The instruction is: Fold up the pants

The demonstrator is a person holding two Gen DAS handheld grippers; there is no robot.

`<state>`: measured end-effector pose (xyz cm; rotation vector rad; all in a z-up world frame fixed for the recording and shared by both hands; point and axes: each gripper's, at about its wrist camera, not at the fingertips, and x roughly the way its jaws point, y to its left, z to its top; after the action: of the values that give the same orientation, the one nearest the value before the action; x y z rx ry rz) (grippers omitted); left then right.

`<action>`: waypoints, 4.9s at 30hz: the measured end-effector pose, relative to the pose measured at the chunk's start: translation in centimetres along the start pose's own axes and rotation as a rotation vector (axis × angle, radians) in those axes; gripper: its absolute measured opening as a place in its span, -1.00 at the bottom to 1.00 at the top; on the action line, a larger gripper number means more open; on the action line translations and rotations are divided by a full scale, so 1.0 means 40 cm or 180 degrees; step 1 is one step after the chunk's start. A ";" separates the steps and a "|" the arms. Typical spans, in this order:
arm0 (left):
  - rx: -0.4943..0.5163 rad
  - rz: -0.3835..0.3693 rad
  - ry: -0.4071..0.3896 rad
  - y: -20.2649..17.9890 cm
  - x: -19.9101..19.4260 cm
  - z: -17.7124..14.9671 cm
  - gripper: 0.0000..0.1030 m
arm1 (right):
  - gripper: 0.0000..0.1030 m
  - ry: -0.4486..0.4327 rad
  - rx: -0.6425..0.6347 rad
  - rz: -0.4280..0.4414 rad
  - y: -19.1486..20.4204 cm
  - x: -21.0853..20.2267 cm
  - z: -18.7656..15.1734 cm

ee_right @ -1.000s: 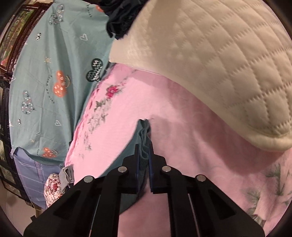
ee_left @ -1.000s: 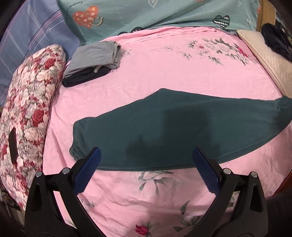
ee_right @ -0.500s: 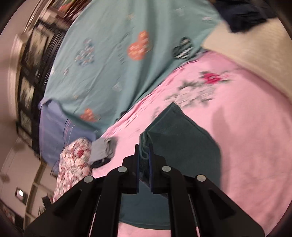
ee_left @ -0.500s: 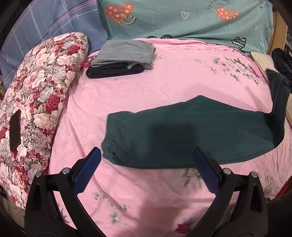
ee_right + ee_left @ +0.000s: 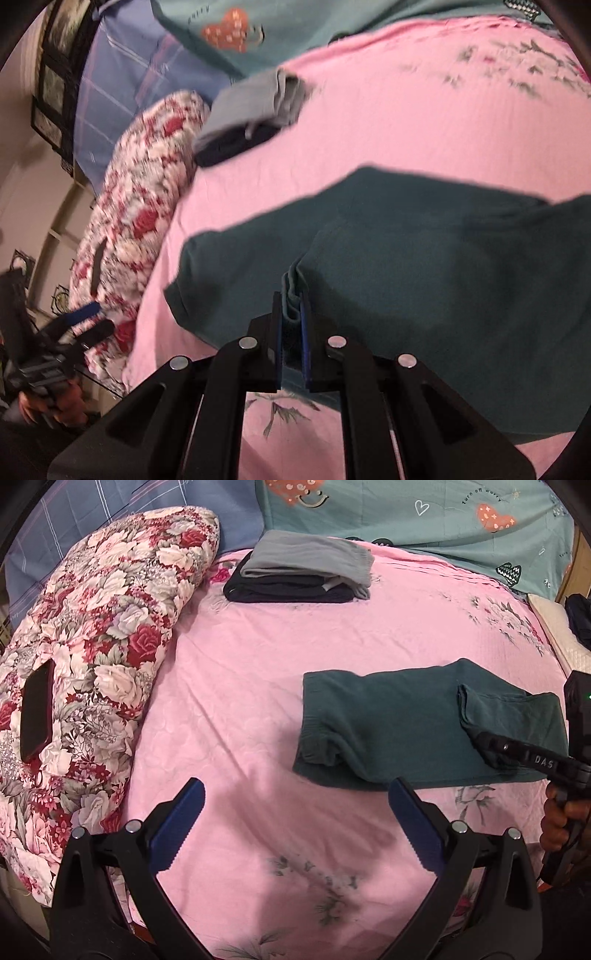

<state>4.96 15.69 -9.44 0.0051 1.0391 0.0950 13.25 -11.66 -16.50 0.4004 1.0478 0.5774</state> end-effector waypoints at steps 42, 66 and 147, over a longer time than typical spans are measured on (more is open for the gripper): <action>0.0338 -0.0731 0.0107 -0.627 0.247 0.080 0.00 | 0.13 0.2748 -0.2335 0.0997 -0.232 -0.027 0.302; 0.0345 -0.0635 0.0208 -0.635 0.265 0.096 0.03 | 0.13 0.3742 -0.3250 0.1196 -0.232 -0.027 0.283; 0.0669 -0.0764 -0.0099 -0.651 0.249 0.063 0.40 | -0.14 0.4083 -0.2910 0.0962 -0.190 0.069 0.276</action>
<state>14.12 -9.33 -18.00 0.0722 1.0076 -0.2319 26.06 -16.31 -17.73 -0.7611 1.7579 1.5908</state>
